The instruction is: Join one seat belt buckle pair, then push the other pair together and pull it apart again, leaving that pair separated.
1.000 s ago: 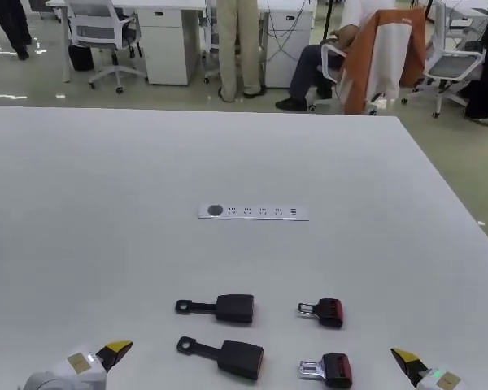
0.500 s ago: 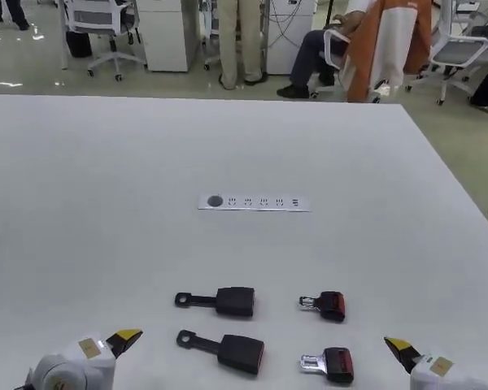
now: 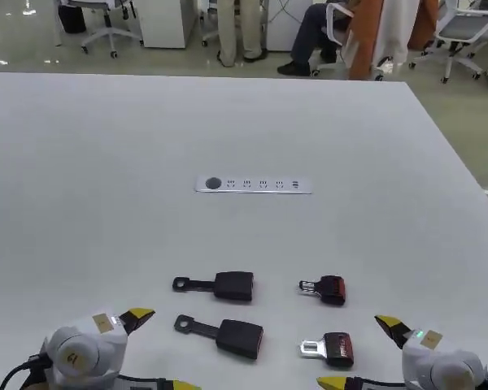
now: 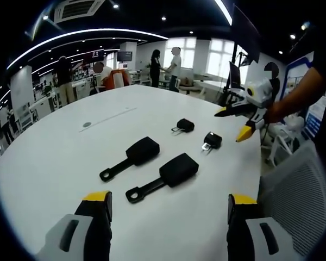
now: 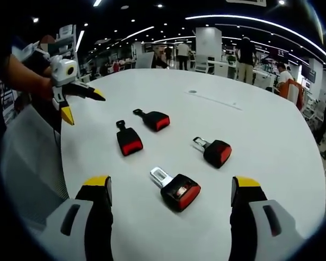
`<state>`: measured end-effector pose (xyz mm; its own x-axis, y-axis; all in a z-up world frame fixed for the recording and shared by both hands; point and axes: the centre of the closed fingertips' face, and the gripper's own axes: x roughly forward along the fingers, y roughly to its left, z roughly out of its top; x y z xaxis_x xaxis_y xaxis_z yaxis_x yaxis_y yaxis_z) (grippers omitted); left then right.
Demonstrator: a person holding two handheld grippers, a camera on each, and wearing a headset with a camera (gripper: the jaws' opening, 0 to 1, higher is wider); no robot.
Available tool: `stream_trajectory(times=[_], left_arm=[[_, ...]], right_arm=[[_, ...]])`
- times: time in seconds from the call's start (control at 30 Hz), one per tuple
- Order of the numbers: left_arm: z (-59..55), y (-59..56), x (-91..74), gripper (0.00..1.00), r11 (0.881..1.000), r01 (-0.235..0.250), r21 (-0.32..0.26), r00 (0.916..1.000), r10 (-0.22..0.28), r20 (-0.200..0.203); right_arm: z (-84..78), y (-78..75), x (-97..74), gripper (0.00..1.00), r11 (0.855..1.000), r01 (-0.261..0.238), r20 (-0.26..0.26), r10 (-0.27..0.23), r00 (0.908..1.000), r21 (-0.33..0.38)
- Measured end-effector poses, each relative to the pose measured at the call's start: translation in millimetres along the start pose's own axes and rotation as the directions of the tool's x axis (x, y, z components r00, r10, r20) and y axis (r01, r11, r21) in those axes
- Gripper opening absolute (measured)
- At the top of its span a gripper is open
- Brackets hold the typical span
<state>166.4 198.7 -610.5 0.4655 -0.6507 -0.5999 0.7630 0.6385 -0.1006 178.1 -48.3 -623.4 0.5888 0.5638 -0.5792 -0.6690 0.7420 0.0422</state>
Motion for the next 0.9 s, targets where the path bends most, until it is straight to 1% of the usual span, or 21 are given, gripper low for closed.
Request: stream_trajectory(times=[0.17, 0.2, 0.5, 0.7, 0.8, 0.9], left_arm=[[4.0, -2.7, 8.3, 0.89, 1.0, 0.023, 0.016, 0.9997, -0.023, -0.01], [2.1, -1.3, 9.9, 0.89, 0.999, 0.028, 0.021, 0.9995, -0.027, -0.016], [4.3, -1.1, 24.4, 0.87, 0.996, 0.071, 0.046, 0.9968, -0.069, -0.039], [7.1, -1.8, 36.0, 0.86, 0.991, 0.106, 0.078, 0.9929, -0.101, -0.062], [9.6, -4.8, 41.1, 0.85, 0.988, 0.123, 0.091, 0.9905, -0.117, -0.072], [11.7, -8.5, 47.0, 0.84, 0.983, 0.147, 0.113, 0.9864, -0.138, -0.091]], right_arm=[[-2.3, -2.4, 5.2, 0.9, 1.0, -0.016, -0.017, 0.016, 0.9997, -0.013], [-3.1, -2.4, 6.6, 0.9, 1.0, -0.023, -0.024, 0.023, 0.9994, -0.017], [-3.4, -7.6, 14.4, 0.89, 0.998, -0.064, -0.043, 0.063, 0.9971, -0.026], [-4.6, -7.7, 19.0, 0.87, 0.994, -0.099, -0.059, 0.097, 0.9935, -0.036], [-7.8, -10.2, 22.7, 0.86, 0.992, -0.119, -0.073, 0.116, 0.9906, -0.043], [-13.0, -13.8, 27.5, 0.85, 0.99, -0.134, -0.088, 0.129, 0.9878, -0.052]])
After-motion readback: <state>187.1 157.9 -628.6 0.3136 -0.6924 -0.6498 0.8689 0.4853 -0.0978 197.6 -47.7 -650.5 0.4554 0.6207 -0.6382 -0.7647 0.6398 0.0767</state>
